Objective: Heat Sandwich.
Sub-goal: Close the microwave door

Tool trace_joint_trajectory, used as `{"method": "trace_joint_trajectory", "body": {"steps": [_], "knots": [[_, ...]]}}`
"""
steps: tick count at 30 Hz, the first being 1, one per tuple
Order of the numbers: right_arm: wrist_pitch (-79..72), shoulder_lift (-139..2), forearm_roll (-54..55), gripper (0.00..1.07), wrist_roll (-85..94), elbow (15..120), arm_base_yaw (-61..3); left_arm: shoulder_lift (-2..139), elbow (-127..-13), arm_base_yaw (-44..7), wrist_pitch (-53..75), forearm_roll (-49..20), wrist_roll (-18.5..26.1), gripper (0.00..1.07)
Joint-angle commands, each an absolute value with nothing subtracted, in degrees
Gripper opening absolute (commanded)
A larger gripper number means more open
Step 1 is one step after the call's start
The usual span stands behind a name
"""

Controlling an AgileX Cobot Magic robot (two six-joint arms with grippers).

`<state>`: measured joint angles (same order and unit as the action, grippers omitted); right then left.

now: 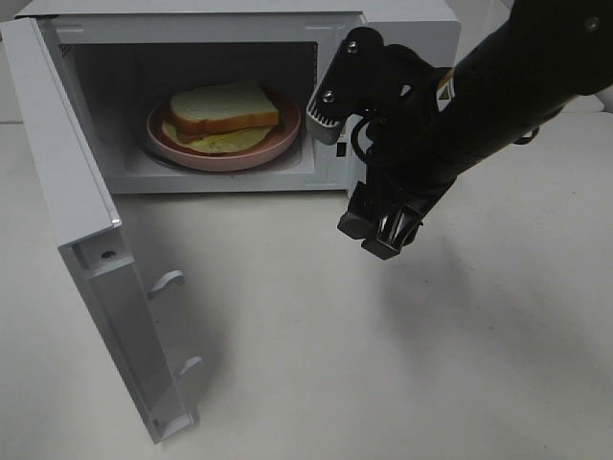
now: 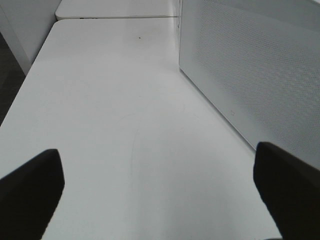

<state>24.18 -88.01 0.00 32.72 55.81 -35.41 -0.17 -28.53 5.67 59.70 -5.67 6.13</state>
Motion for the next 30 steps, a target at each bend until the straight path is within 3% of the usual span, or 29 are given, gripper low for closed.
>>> {"method": "trace_joint_trajectory", "body": {"steps": [1, 12, 30], "knots": [[24.92, -85.66, 0.34, 0.73, 28.99, 54.49, -35.47, -1.66, -28.48, 5.73, 59.47, -5.96, 5.9, 0.98], [29.79, -76.32, 0.34, 0.81, 17.76, 48.36, -35.47, -1.66, -28.48, 5.73, 59.47, -5.96, 5.9, 0.98], [48.64, -62.74, 0.0, 0.77, 7.62, 45.78, -35.47, -1.66, -28.48, 5.73, 59.47, -5.96, 5.9, 0.98]]}}
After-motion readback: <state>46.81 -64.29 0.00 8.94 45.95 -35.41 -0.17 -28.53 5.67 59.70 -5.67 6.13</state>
